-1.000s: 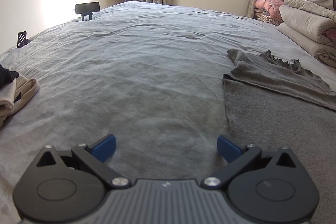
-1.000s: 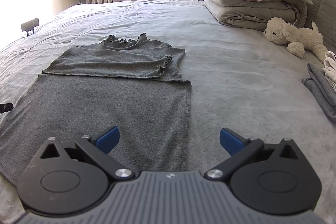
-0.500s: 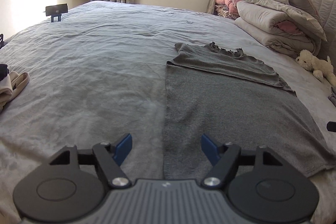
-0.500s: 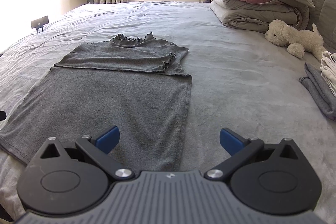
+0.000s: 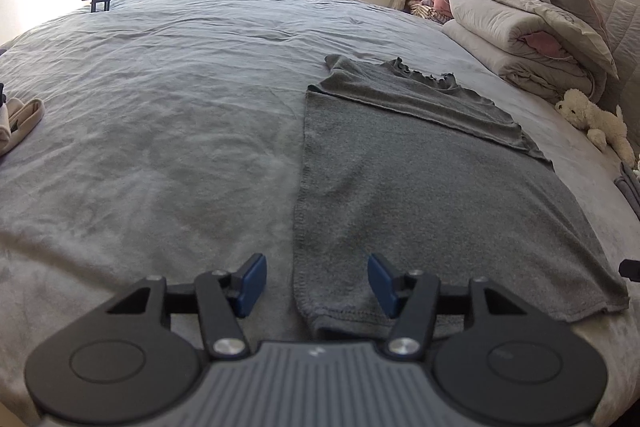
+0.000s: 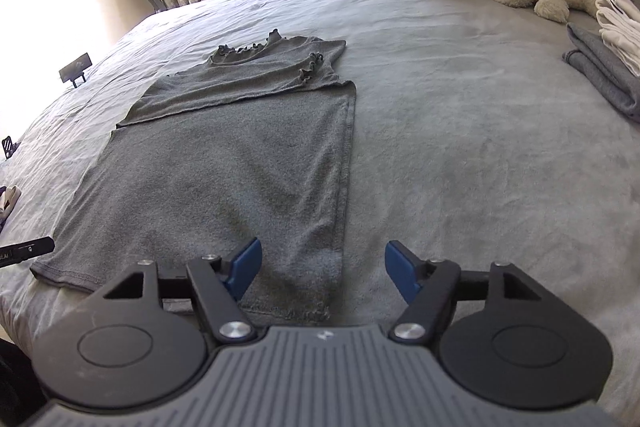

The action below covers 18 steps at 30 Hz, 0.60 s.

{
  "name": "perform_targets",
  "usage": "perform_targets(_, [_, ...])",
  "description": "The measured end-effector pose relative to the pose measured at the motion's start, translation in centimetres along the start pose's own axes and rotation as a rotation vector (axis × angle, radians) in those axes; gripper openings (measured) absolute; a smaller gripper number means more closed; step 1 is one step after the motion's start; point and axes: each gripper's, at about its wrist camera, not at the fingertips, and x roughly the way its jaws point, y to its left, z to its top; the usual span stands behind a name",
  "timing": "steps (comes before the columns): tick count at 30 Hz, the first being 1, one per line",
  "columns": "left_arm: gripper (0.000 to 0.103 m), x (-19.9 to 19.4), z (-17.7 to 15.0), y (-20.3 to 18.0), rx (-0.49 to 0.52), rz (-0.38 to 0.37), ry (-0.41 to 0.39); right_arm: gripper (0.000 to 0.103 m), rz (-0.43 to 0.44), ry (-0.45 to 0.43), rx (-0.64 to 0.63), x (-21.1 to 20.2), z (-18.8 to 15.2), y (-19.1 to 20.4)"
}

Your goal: Fold clothes

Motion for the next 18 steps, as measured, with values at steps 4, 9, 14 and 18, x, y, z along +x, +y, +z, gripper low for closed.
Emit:
perform_targets(4, [0.059, 0.4, -0.2, -0.5, 0.014, -0.006, 0.005, 0.045, 0.001, 0.048, -0.016, 1.0, -0.3, 0.5])
perform_targets(9, [0.053, 0.0, -0.2, -0.2, -0.010, -0.030, 0.010, 0.014, 0.002, 0.042, 0.019, 0.9, -0.2, 0.0])
perform_targets(14, [0.053, -0.5, 0.2, 0.6, -0.052, -0.030, 0.005, 0.028, -0.005, 0.032, 0.054, 0.4, 0.0, -0.7])
perform_targets(18, [0.054, -1.2, 0.7, 1.6, -0.092, -0.039, -0.018, 0.036, -0.007, 0.018, 0.096, -0.1, 0.1, -1.5])
